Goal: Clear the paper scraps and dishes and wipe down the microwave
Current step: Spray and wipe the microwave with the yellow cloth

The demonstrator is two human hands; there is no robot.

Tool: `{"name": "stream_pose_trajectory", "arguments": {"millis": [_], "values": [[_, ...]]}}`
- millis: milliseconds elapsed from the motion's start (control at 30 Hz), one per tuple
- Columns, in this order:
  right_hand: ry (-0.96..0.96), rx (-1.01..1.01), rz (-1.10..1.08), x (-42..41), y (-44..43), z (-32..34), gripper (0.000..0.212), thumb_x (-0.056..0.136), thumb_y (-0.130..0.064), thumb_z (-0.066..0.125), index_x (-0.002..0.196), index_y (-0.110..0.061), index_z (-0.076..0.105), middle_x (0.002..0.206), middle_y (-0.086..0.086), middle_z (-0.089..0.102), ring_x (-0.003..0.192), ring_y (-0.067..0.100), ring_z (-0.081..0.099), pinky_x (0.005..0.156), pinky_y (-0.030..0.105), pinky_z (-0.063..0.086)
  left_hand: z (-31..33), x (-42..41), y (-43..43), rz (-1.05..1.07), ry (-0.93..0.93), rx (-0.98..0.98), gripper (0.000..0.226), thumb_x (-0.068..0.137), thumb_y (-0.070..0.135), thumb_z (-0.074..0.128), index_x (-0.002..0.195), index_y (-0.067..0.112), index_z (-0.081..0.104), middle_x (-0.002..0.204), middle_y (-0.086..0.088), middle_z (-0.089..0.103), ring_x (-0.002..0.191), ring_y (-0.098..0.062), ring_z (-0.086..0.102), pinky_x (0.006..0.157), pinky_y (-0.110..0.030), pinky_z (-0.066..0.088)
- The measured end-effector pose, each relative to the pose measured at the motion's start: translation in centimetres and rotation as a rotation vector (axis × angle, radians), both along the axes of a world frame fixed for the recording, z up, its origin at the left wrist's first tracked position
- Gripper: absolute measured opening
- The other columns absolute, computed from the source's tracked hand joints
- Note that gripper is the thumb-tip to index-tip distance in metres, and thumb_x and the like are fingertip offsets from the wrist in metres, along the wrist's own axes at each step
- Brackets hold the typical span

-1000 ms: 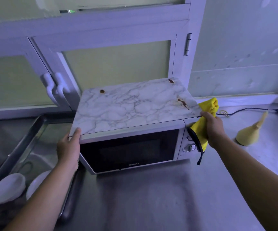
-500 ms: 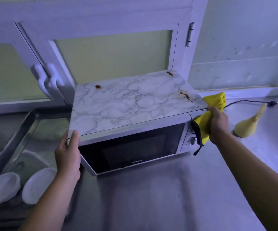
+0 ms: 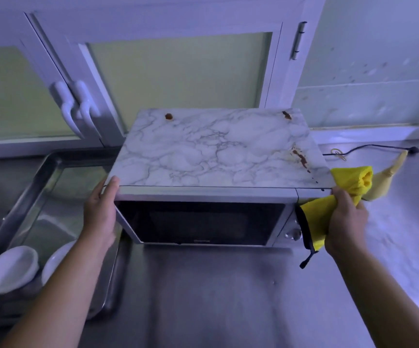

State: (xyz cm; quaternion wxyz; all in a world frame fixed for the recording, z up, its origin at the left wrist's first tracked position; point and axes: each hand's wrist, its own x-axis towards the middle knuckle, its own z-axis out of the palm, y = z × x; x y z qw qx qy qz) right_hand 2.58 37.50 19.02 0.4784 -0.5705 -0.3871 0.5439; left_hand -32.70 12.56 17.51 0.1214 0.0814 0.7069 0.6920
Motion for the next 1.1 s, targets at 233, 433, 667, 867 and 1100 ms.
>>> {"name": "stream_pose_trajectory", "arguments": {"millis": [233, 433, 667, 867, 1100], "values": [[0.005, 0.014, -0.025, 2.5, -6.8, -0.9, 0.019, 0.08, -0.045, 0.063, 0.083, -0.027, 0.064, 0.079, -0.008, 0.06, 0.076, 0.012, 0.057, 0.07, 0.032, 0.045, 1.8, -0.7, 0.0, -0.138, -0.094, -0.012, 0.021, 0.095, 0.034, 0.061, 0.111, 0.024, 0.069, 0.111, 0.011, 0.072, 0.102, -0.001, 0.066, 0.079, -0.021, 0.046], [0.002, 0.029, 0.062, 3.5, -6.0, -0.3, 0.011, 0.096, -0.029, 0.059, 0.086, -0.028, 0.065, 0.084, -0.004, 0.064, 0.084, 0.018, 0.061, 0.081, 0.038, 0.049, 1.8, 1.0, -2.1, -0.113, -0.065, -0.053, 0.03, 0.094, 0.037, 0.062, 0.119, 0.021, 0.067, 0.125, 0.002, 0.067, 0.117, -0.015, 0.062, 0.1, -0.034, 0.046], [0.005, -0.004, 0.173, 4.9, -4.0, 0.3, 0.011, 0.094, -0.034, 0.061, 0.088, -0.027, 0.066, 0.093, 0.0, 0.067, 0.094, 0.023, 0.063, 0.09, 0.043, 0.049, 0.4, 4.6, -5.5, -0.008, 0.005, -0.1, 0.024, 0.087, 0.05, 0.065, 0.099, 0.031, 0.073, 0.109, 0.01, 0.073, 0.112, -0.013, 0.064, 0.097, -0.033, 0.046], [0.013, 0.239, 0.387, 5.0, -2.0, 5.6, 0.025, 0.077, -0.058, 0.058, 0.087, -0.044, 0.075, 0.075, -0.021, 0.071, 0.074, -0.003, 0.066, 0.075, 0.03, 0.052, 2.8, 6.9, -3.6, 0.113, 0.573, -0.585, 0.047, 0.087, 0.026, 0.058, 0.134, 0.023, 0.052, 0.13, -0.007, 0.06, 0.12, -0.031, 0.054, 0.099, -0.044, 0.045], [-1.128, 0.549, 0.927, -4.0, 1.9, 5.8, 0.069, 0.093, -0.063, 0.024, 0.154, -0.03, 0.022, 0.164, 0.0, 0.016, 0.154, 0.02, 0.002, 0.119, 0.058, 0.004, 5.0, 11.2, 5.2, -0.272, 0.756, -1.02, 0.056, 0.098, 0.045, 0.039, 0.151, 0.027, 0.035, 0.162, -0.004, 0.026, 0.149, -0.024, 0.02, 0.121, -0.045, 0.018]]}}
